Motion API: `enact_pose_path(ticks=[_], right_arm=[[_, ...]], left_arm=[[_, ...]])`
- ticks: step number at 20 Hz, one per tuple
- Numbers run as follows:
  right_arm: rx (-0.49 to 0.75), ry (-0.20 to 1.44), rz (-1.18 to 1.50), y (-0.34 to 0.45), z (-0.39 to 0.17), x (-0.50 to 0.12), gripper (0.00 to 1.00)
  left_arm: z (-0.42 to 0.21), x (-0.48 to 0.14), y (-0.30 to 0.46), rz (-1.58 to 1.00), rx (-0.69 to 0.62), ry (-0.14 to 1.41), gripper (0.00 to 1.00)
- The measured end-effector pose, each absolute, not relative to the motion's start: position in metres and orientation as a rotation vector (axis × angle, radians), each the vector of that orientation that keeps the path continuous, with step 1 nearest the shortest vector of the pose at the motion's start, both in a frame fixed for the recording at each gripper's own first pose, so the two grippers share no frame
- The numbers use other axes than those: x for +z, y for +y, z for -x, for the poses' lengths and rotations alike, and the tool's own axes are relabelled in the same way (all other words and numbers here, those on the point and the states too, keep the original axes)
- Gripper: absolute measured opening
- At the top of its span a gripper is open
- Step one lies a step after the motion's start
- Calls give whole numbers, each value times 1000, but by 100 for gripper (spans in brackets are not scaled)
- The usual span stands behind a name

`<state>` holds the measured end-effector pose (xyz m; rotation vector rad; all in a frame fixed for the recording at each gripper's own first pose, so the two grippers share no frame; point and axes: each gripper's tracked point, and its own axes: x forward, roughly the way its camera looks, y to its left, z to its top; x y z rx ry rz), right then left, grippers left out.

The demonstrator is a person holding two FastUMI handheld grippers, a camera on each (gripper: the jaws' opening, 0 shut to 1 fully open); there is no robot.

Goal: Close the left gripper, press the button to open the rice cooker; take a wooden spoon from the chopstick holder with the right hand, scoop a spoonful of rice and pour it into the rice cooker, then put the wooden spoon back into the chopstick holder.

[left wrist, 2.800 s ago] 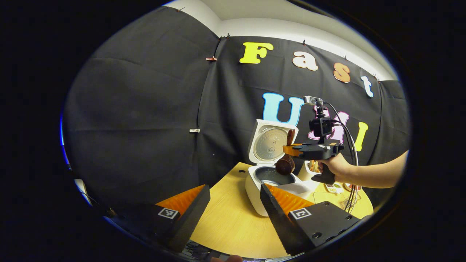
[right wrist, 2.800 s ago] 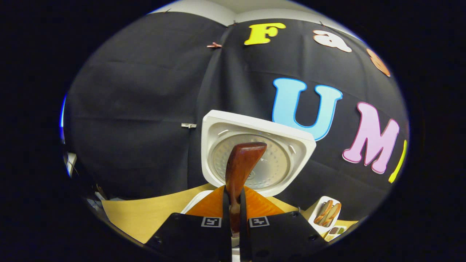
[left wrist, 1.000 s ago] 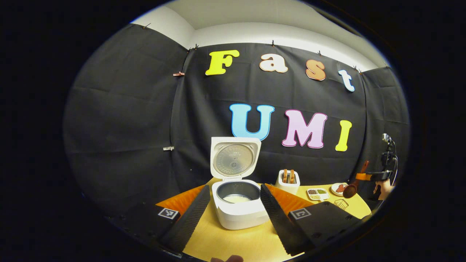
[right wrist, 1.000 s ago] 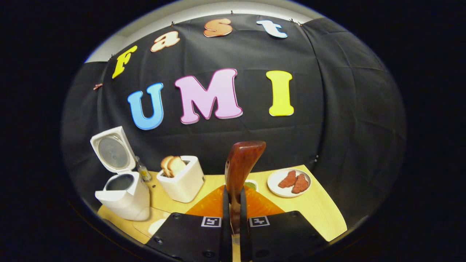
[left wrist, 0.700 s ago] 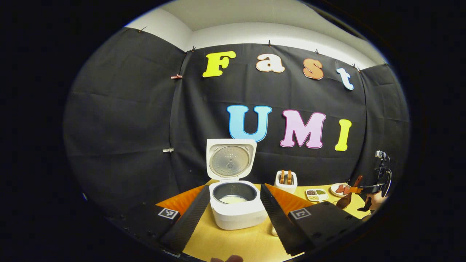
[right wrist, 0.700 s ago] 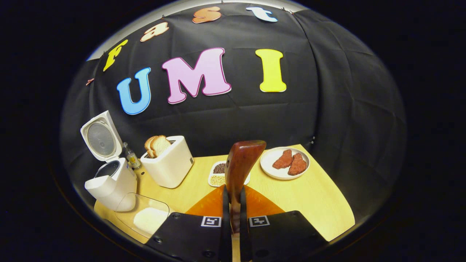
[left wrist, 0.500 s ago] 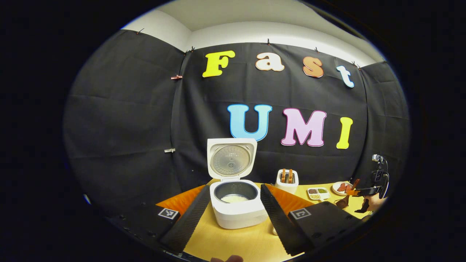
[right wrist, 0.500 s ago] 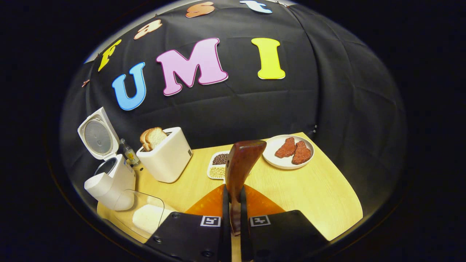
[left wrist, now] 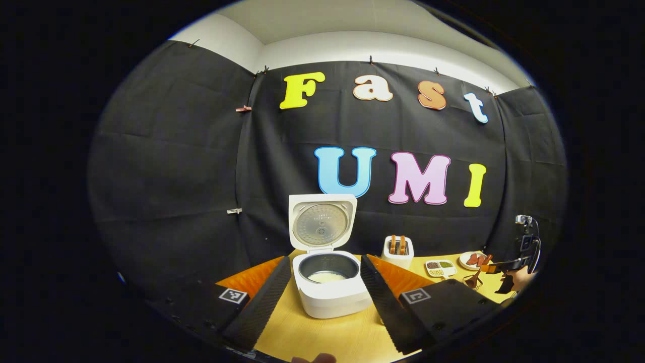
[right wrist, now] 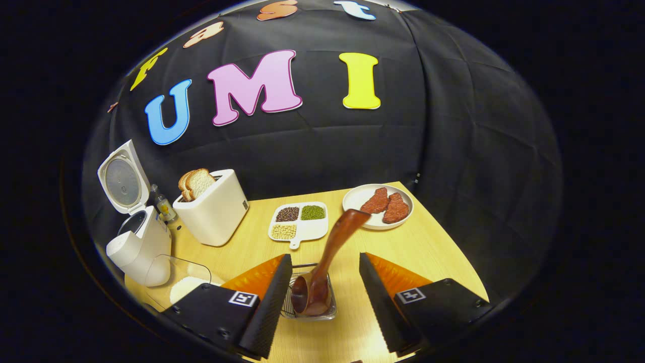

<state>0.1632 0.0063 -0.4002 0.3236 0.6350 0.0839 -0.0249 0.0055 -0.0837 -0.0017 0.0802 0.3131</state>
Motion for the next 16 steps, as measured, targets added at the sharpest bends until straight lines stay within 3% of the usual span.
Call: enact_pose_path(ticks=[1, 2, 3, 9, 16], right_arm=[[61, 631, -327, -1, -157, -395, 92], [45, 625, -329, -6, -150, -390, 90], [28, 617, -326, -11, -141, -384, 97], [-28, 548, -289, -33, -94, -331, 97], [-78, 369, -173, -56, -77, -233, 98]], left_arm=[[24, -81, 8, 8, 308, 74, 95], [22, -80, 10, 16, 299, 68, 95], [19, -78, 11, 22, 286, 61, 95], [-10, -57, 18, 28, 193, 10, 95], [-82, 21, 21, 27, 63, -154, 95]])
